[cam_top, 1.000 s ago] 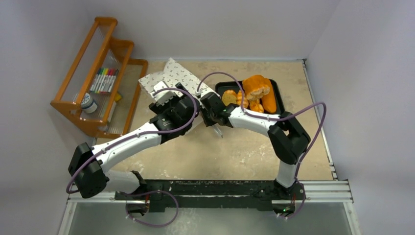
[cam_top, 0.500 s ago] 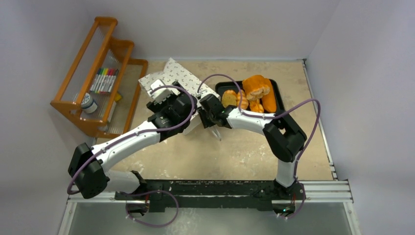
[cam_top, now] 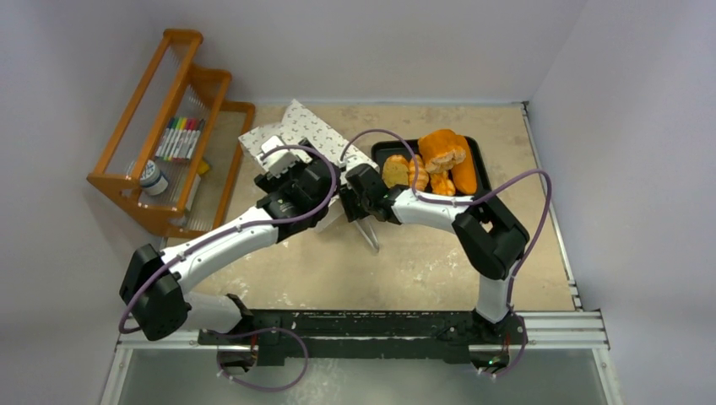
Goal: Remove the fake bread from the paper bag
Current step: Place the clamp on the paper bag, then pick up the clamp from the paper bag.
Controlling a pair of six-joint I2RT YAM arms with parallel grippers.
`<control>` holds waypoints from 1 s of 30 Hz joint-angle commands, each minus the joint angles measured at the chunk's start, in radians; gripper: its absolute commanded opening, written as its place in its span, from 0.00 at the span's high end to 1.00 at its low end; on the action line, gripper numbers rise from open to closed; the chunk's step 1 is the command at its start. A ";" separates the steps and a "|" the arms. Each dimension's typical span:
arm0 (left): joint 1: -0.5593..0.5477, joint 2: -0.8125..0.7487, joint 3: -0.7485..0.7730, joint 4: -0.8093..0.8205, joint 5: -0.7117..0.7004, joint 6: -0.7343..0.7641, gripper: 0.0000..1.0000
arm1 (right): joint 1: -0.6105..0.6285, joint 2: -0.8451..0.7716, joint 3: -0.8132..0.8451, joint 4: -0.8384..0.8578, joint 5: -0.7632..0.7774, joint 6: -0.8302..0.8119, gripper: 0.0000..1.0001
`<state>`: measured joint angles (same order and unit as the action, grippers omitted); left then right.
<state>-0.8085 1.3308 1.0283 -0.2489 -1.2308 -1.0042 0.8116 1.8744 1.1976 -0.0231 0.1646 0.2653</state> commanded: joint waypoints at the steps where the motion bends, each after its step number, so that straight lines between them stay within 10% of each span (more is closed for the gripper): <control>1: 0.019 0.006 0.046 0.028 -0.006 -0.005 0.00 | 0.004 -0.028 -0.013 0.060 -0.013 -0.014 0.46; 30: 0.072 0.005 0.020 0.037 0.028 0.006 0.00 | 0.016 -0.009 -0.013 0.030 0.115 0.028 0.51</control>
<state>-0.7406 1.3434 1.0302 -0.2474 -1.2034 -1.0035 0.8246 1.8297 1.1358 0.0051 0.2359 0.2886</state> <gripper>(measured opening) 0.998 0.491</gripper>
